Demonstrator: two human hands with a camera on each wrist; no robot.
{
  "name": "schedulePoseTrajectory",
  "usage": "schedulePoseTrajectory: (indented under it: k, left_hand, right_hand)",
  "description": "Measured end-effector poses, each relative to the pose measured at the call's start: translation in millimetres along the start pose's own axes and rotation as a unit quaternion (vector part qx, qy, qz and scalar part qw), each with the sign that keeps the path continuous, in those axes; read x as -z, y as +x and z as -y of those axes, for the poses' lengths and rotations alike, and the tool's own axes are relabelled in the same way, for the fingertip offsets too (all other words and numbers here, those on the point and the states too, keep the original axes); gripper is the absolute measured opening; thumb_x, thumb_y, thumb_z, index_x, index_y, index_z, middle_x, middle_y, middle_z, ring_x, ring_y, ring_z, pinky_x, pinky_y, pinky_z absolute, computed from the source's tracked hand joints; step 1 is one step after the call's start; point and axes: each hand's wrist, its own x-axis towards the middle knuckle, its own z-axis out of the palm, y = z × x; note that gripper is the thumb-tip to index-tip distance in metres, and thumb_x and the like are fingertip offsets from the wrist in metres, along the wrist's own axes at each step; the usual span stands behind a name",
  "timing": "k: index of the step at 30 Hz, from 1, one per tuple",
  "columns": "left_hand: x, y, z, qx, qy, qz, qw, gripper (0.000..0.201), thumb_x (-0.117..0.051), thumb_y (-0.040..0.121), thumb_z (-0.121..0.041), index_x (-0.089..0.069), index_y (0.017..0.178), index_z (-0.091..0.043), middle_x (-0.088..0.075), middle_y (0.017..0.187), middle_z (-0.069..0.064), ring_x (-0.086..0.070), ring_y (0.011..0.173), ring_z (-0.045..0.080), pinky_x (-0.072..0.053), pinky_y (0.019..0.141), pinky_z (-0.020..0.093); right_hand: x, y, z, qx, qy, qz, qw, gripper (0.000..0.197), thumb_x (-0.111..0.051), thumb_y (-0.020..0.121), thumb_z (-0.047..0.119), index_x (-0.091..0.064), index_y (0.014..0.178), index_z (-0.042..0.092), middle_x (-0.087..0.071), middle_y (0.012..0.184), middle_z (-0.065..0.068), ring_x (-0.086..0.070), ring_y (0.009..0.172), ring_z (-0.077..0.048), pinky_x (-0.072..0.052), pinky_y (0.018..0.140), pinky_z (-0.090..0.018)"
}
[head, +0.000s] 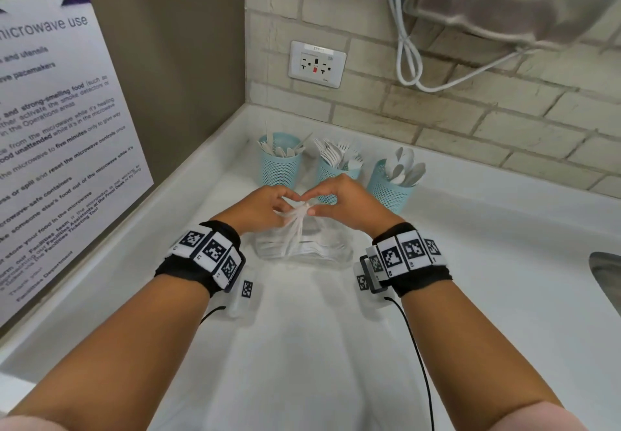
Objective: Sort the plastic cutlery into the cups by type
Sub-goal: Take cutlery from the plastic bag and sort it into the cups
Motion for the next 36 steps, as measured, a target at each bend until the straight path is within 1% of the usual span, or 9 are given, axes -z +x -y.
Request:
schedulePoseTrajectory:
  k: [3, 7, 11, 15, 20, 24, 26, 32, 36]
  left_hand:
    - [-5, 1, 0, 0.002, -0.032, -0.017, 0.999, 0.030, -0.060, 0.086, 0.000, -0.059, 0.104, -0.023, -0.066, 0.080, 0.003, -0.060, 0.077, 0.014, -0.046, 0.074, 0.019]
    - [-8, 1, -3, 0.010, -0.093, -0.020, 0.995, 0.022, -0.065, 0.087, -0.015, -0.061, 0.107, -0.023, -0.070, 0.100, 0.010, -0.065, 0.094, 0.020, -0.048, 0.090, 0.031]
    - [-9, 0, -11, 0.017, -0.190, -0.011, 0.982, 0.018, -0.046, 0.094, -0.012, -0.061, 0.102, -0.017, -0.066, 0.075, -0.006, -0.059, 0.069, 0.004, -0.042, 0.061, 0.015]
    - [-6, 1, -4, 0.041, -0.370, 0.039, 0.927, 0.031, -0.042, 0.082, -0.024, -0.062, 0.105, -0.016, -0.066, 0.093, 0.010, -0.057, 0.088, 0.020, -0.038, 0.082, 0.033]
    - [-21, 2, -7, -0.018, -0.179, -0.006, 0.984, 0.021, -0.060, 0.086, -0.004, -0.064, 0.103, -0.016, -0.064, 0.087, 0.001, -0.060, 0.078, 0.006, -0.044, 0.075, 0.021]
    - [-34, 8, -8, -0.073, -0.073, -0.066, 0.992, 0.016, -0.064, 0.085, -0.001, -0.067, 0.099, 0.006, -0.067, 0.084, 0.000, -0.060, 0.065, -0.011, -0.046, 0.071, 0.004]
    - [-35, 8, -9, -0.077, -0.082, -0.067, 0.991, 0.017, -0.065, 0.085, -0.005, -0.068, 0.098, 0.006, -0.069, 0.086, 0.005, -0.062, 0.068, -0.008, -0.047, 0.072, 0.005]
    - [-29, 5, -9, -0.058, -0.128, -0.083, 0.987, 0.009, -0.066, 0.085, -0.009, -0.066, 0.079, -0.015, -0.066, 0.076, -0.004, -0.060, 0.065, -0.006, -0.047, 0.072, 0.011]
    - [-34, 8, -7, -0.033, -0.125, -0.080, 0.988, 0.009, -0.062, 0.089, -0.013, -0.067, 0.083, -0.007, -0.065, 0.081, 0.007, -0.056, 0.075, 0.012, -0.044, 0.075, 0.022]
  right_hand:
    - [-8, -2, 4, -0.011, -0.090, -0.010, 0.996, 0.035, -0.078, 0.071, 0.037, -0.073, 0.104, 0.027, -0.067, 0.111, 0.003, -0.049, 0.111, -0.020, -0.036, 0.098, -0.042]
    - [-15, -5, 11, -0.019, -0.132, -0.020, 0.991, 0.036, -0.074, 0.073, 0.044, -0.072, 0.105, 0.028, -0.061, 0.117, 0.006, -0.040, 0.114, -0.019, -0.028, 0.092, -0.036]
    - [-18, -4, 8, -0.012, -0.106, -0.084, 0.991, 0.023, -0.072, 0.078, 0.037, -0.076, 0.094, 0.021, -0.065, 0.107, 0.003, -0.045, 0.110, -0.022, -0.026, 0.088, -0.035]
    - [-10, -3, 4, -0.059, 0.044, -0.122, 0.990, 0.020, -0.073, 0.078, 0.028, -0.077, 0.092, 0.015, -0.068, 0.106, -0.001, -0.046, 0.109, -0.018, -0.032, 0.097, -0.033]
    - [-3, -6, 7, -0.082, 0.129, -0.181, 0.972, 0.016, -0.072, 0.079, 0.016, -0.075, 0.085, 0.003, -0.068, 0.086, -0.004, -0.046, 0.093, -0.009, -0.035, 0.090, -0.017]
    - [7, -1, 16, -0.086, 0.248, -0.248, 0.932, 0.015, -0.070, 0.082, 0.019, -0.073, 0.077, 0.005, -0.067, 0.082, -0.019, -0.062, 0.087, -0.029, -0.050, 0.087, -0.039]
    - [17, -2, 20, -0.074, 0.299, -0.256, 0.916, 0.006, -0.068, 0.083, 0.014, -0.073, 0.084, 0.010, -0.070, 0.082, -0.011, -0.065, 0.085, -0.023, -0.051, 0.085, -0.034]
    - [25, -15, -16, -0.189, 0.225, 0.023, 0.956, 0.051, -0.077, 0.075, 0.023, -0.060, 0.122, 0.016, -0.061, 0.126, 0.001, -0.053, 0.121, -0.011, -0.037, 0.108, -0.033]
    - [19, -28, -19, -0.221, 0.155, 0.067, 0.961, 0.033, -0.078, 0.074, 0.020, -0.068, 0.105, 0.013, -0.064, 0.110, 0.005, -0.055, 0.105, -0.004, -0.034, 0.089, -0.014]
